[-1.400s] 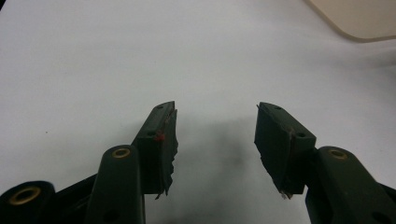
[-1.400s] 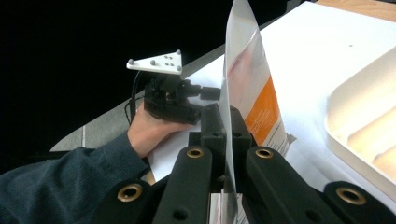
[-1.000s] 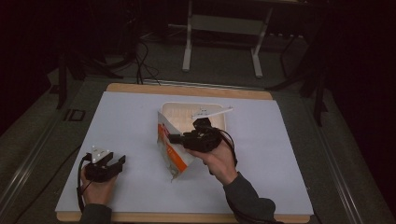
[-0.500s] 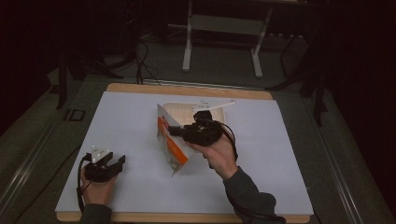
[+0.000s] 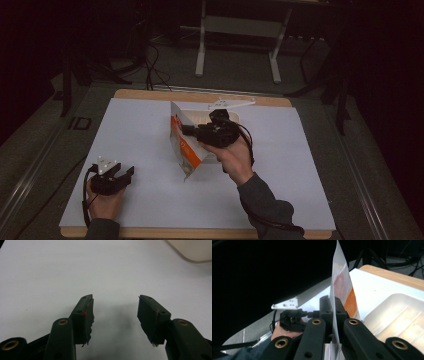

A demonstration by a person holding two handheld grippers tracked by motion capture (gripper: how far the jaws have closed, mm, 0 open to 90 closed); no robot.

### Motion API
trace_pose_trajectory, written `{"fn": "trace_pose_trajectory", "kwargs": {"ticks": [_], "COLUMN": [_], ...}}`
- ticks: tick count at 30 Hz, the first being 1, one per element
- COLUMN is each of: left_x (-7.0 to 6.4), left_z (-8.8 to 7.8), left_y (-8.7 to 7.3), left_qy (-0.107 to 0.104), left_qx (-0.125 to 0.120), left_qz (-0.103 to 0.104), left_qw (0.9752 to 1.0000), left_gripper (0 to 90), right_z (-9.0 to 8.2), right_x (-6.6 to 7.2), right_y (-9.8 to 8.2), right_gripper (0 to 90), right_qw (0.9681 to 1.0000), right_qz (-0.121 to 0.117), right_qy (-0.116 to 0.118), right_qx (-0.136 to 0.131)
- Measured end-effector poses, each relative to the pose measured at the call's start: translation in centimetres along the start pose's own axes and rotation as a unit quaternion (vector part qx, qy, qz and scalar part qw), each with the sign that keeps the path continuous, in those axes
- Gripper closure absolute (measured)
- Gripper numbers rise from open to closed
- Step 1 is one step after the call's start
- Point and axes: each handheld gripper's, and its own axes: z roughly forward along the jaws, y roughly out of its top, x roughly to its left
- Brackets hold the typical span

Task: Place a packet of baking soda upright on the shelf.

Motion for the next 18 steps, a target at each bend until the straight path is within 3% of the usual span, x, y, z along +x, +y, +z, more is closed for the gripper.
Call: {"fn": "trace_pose_trajectory", "kwargs": {"ticks": [11,18], "left_x": [-0.04,-0.06], "left_z": [0.04,0.05], "left_y": [0.0,0.0], "left_qy": [0.0,0.0], "left_qx": [0.001,0.001], "left_qz": [0.0,0.0], "left_qw": [1.0,1.0], "left_gripper": [46.6,46.6], "right_z": [0.19,0.34], "right_x": [-0.84,-0.75], "right_y": [0.67,0.98], "right_gripper": [90.0,90.0], "right_qw": [0.9994,0.9988], "right_qz": [0.011,0.003], "right_qy": [-0.028,-0.046], "right_qx": [-0.015,-0.018]}}
